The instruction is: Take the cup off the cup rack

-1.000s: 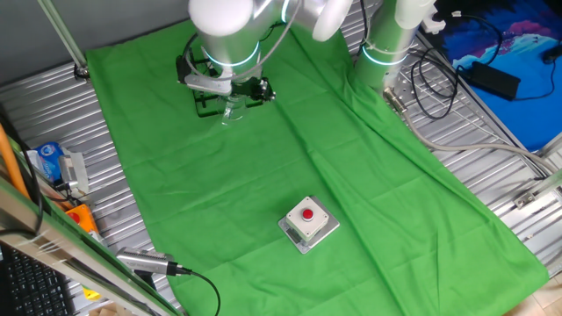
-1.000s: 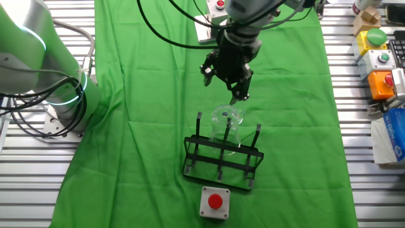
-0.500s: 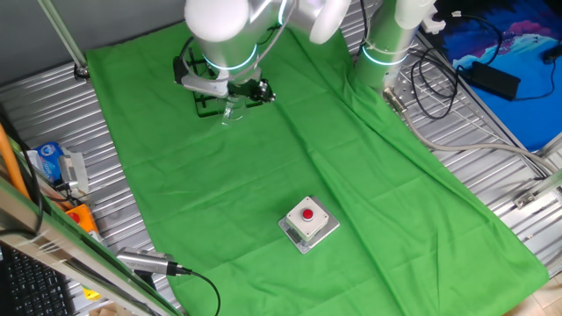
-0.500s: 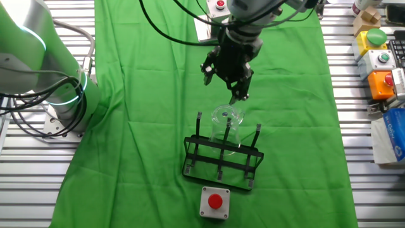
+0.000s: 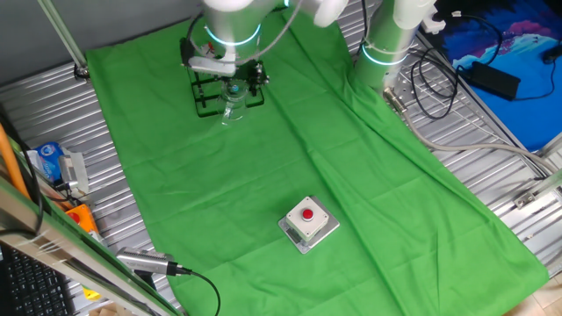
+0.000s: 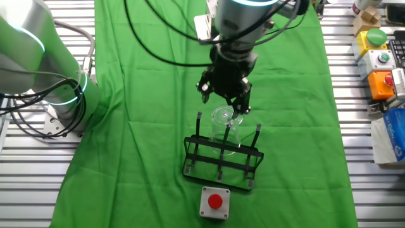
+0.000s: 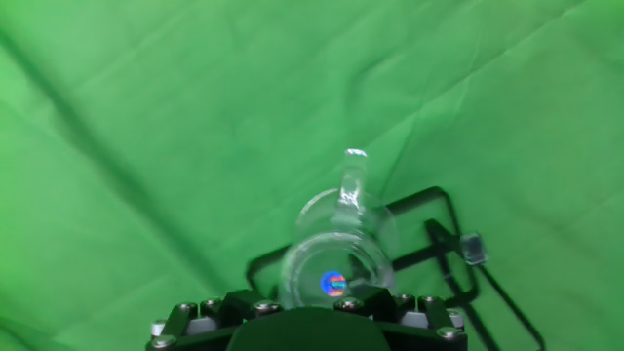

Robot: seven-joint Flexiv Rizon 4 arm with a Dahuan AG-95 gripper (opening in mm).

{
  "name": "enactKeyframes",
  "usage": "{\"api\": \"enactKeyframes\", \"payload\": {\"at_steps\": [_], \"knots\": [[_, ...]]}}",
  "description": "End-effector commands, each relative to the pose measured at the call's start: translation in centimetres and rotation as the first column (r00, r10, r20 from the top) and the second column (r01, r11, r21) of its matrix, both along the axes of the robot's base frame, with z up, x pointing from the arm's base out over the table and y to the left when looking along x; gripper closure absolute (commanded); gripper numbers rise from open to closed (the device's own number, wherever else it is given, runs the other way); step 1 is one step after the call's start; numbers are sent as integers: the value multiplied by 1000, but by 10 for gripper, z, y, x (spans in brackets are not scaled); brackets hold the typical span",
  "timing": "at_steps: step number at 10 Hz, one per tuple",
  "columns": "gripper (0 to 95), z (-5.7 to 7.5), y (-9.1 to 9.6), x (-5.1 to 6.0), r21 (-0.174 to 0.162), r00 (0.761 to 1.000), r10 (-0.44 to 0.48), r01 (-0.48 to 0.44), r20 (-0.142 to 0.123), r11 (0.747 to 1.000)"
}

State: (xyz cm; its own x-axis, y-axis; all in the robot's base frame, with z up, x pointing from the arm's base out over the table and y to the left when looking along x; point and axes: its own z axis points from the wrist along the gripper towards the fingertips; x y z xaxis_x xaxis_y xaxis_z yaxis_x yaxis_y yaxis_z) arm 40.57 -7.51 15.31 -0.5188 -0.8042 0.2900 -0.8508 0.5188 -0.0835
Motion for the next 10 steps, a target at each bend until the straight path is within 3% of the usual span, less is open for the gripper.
{"api": "enactKeyframes", "payload": {"at_steps": [1,4,10], "knots": [[190,-8,-4,11,-5,1000,29,-29,8,1000],[190,-9,2,25,-11,998,56,-56,-2,998],[190,-18,1,23,7,995,96,-96,-1,995]]}}
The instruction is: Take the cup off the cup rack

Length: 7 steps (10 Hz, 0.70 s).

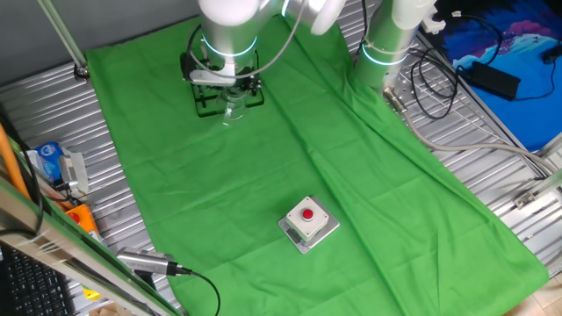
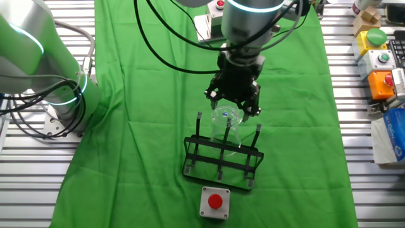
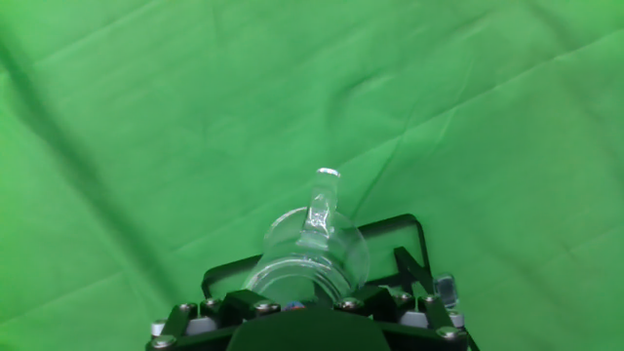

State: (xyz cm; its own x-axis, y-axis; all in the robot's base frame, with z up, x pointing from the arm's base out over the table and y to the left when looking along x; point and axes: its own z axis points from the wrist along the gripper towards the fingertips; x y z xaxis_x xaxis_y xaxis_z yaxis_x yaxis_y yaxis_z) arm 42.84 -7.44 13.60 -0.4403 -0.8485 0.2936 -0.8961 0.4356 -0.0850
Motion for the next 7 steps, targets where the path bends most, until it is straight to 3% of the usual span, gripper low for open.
{"api": "enactKeyframes", "payload": {"at_steps": [1,2,3,6,7], "knots": [[190,-1,0,1,13,1000,5,-5,-3,1000],[190,-1,0,1,16,1000,9,-9,-3,1000],[0,-1,0,1,29,1000,18,-18,-3,999],[0,0,3,0,80,1000,18,-18,-1,997],[0,1,5,0,78,1000,17,-17,-2,997]]}}
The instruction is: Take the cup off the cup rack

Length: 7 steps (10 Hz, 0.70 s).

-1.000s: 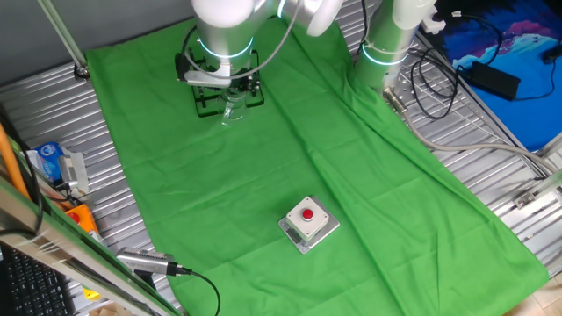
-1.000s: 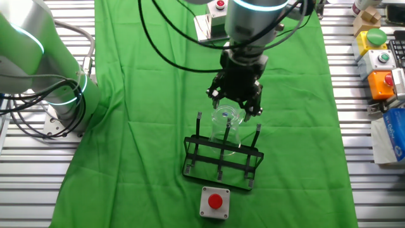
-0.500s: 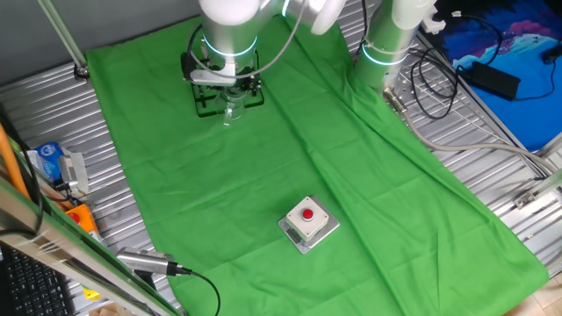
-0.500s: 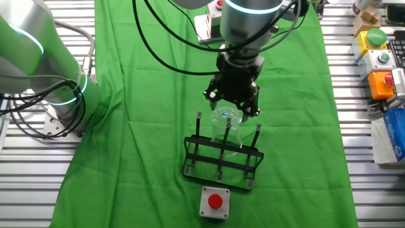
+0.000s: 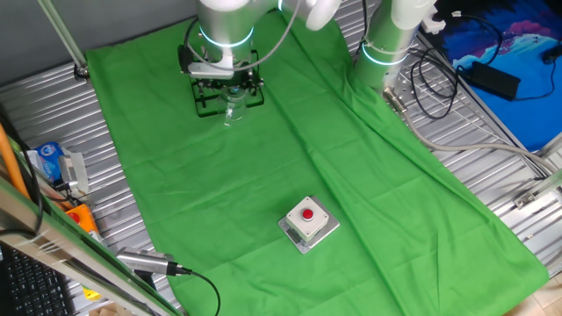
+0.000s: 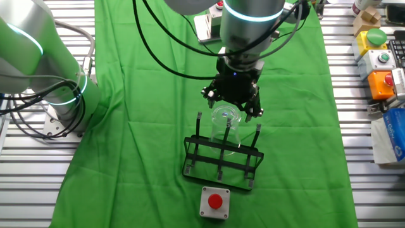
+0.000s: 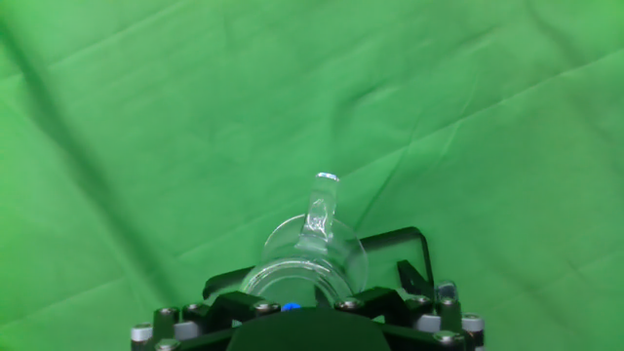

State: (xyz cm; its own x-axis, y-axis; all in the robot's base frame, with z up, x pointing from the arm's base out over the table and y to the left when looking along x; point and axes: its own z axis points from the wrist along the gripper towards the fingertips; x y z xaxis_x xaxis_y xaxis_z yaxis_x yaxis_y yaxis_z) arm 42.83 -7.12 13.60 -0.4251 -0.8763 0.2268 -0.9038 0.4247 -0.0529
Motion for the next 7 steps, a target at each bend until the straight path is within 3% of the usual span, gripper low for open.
{"api": "enactKeyframes", "payload": {"at_steps": [1,5,7], "knots": [[0,1,3,-1,-5,1000,6,-6,-5,1000],[0,-11,-4,-17,-17,997,59,-59,40,998],[0,-12,-10,-20,-18,996,74,-73,43,997]]}}
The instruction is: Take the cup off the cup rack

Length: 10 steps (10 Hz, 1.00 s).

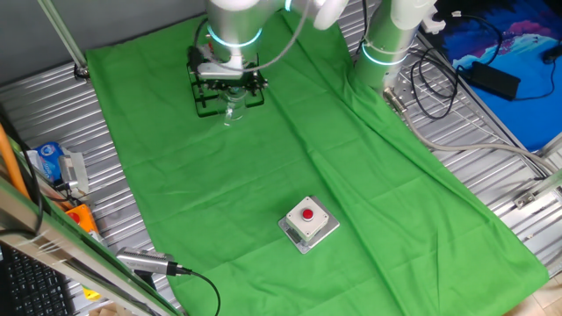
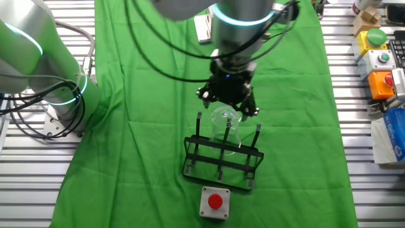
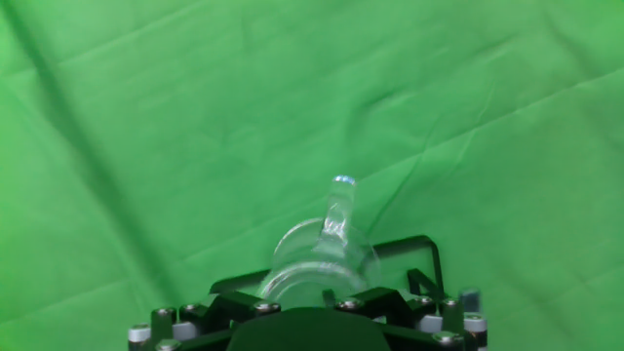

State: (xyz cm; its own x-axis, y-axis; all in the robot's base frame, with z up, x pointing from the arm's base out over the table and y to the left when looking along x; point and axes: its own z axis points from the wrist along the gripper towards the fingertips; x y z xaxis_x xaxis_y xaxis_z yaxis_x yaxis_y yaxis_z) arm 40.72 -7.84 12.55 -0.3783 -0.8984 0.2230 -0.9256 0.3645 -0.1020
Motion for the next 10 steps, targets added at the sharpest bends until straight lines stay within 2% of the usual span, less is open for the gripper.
{"api": "enactKeyframes", "payload": {"at_steps": [1,7,8,10], "knots": [[0,0,-7,1,1,1000,14,-14,-2,1000],[0,1,-8,5,17,1000,9,-9,13,1000],[190,2,-6,7,20,1000,9,-9,13,1000],[190,3,-4,10,22,1000,13,-13,12,1000]]}}
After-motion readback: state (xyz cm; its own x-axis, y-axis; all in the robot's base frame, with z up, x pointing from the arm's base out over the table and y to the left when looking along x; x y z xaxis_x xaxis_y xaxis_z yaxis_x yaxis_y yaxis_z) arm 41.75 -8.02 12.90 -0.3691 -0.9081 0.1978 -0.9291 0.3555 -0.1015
